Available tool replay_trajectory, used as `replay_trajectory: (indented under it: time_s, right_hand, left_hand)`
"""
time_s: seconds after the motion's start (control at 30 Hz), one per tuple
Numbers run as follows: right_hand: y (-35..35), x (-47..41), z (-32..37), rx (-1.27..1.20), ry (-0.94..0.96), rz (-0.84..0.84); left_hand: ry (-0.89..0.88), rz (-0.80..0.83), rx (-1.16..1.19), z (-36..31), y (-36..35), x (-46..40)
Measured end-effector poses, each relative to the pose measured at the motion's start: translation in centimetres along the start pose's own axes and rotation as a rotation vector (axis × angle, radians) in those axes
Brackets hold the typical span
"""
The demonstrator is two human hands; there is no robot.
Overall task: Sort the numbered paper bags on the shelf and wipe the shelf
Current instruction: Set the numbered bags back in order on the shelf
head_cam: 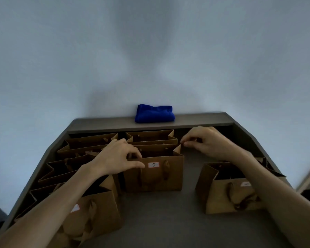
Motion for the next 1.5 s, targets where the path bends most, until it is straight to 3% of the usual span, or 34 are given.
replay_trajectory:
  time_s: [0.23,0.43,0.6,1.03,1.23,1.5]
  right_hand:
    - [3.3,8.0,-9.0,0.049,-0.318,0.092]
    - [1.4,11.7,-12.1,0.067,-0.399,0.239]
    - [0.5,12.1,-12.4,0.098,-0.405,0.161]
    - [6.0,10.5,-10.7,-0.187,-0.351,0.165]
    - [3.8,9.6,-6.6,-0.224,-0.232,0.145]
    - [-0.9,3.1,0.0,-0.230,-0.071,0.147]
  left_hand:
    - [-0.225,-0.194,0.238,-7.3,1.7,-2.6]
    - [-0.400,-0.106,0.290,-16.0,0.4,-7.0]
    - [-0.391,0.048,0.277,-19.8,-1.8,-10.4]
    - [-0.374,0.190,0.335,-18.0,4.3,-12.8]
    - [-0.347,0.208,0.317,-15.5,4.7,-7.6]
    - [-0.152,0.195,0.257,-7.7,4.7,-0.7]
Point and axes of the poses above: each hand's wrist, its own x-axis away from the middle knuckle, its own y-axis out of the back of the hand, z = x × y, the point moved 5 cm from there along -x, towards the middle knuckle, and after that the axes turned 11 degrees about z, right-handed, at the moved point
